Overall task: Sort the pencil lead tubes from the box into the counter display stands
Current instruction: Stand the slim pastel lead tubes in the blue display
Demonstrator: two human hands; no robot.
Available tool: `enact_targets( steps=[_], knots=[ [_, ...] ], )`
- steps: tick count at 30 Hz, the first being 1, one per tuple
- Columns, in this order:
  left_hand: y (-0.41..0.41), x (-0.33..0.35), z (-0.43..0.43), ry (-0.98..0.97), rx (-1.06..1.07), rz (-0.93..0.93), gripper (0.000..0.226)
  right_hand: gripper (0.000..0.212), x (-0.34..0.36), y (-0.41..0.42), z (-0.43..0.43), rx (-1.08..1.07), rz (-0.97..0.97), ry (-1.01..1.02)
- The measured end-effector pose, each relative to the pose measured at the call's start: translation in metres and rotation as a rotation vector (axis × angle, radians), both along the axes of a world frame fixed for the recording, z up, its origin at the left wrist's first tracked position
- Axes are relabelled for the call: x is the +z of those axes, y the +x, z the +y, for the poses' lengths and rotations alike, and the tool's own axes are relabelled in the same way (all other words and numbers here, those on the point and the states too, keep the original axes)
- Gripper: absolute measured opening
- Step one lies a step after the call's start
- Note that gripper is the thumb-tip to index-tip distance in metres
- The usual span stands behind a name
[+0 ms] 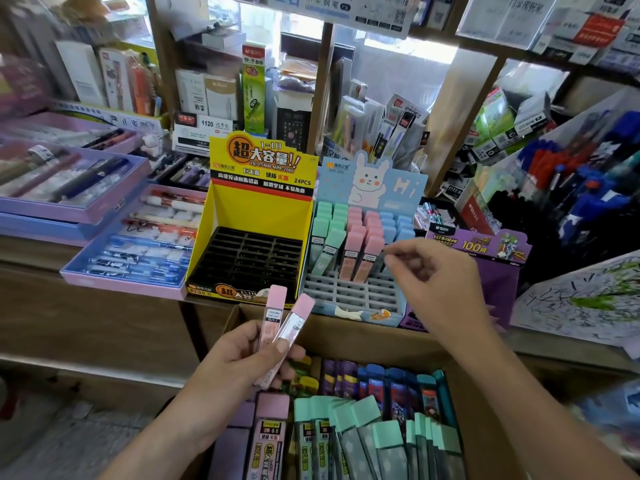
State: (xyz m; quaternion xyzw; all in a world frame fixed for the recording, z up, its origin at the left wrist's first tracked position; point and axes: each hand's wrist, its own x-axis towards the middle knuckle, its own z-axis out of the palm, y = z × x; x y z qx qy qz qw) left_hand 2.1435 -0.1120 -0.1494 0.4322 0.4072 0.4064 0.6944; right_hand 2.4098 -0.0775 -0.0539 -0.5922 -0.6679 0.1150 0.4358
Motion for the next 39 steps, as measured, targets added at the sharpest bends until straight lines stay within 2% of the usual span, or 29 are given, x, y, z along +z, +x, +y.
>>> enact_targets(
  steps=[6,9,13,18,22,27,33,39],
  knots=[
    [0.001,0.001,0.000,-0.003,0.008,0.013,0.037,0.016,-0.021,-0.029,-0.013,0.193,0.234,-0.320],
    [0.000,0.003,0.000,-0.005,0.008,-0.006,0.031,0.019,-0.030,-0.043,-0.015,0.236,0.306,-0.452],
    [-0.001,0.003,-0.001,0.015,-0.040,0.017,0.021,0.020,-0.035,-0.058,-0.016,0.291,0.491,-0.507],
    [0.000,0.004,-0.002,0.013,-0.024,0.011,0.026,0.011,-0.035,-0.057,-0.015,0.298,0.618,-0.525],
    [0.002,0.004,-0.001,-0.052,0.038,-0.069,0.036,0.020,-0.019,-0.043,-0.012,0.259,0.631,-0.454],
    [0.002,0.004,0.001,-0.072,0.084,-0.093,0.035,0.028,0.007,-0.017,-0.005,0.187,0.574,-0.214],
    [0.000,0.005,0.001,-0.041,0.092,-0.053,0.032,0.012,0.009,0.006,0.009,0.084,0.334,-0.078],
    [0.001,0.002,0.002,-0.027,0.098,-0.030,0.030,0.007,0.003,0.013,0.014,0.106,0.214,-0.033]
  ],
)
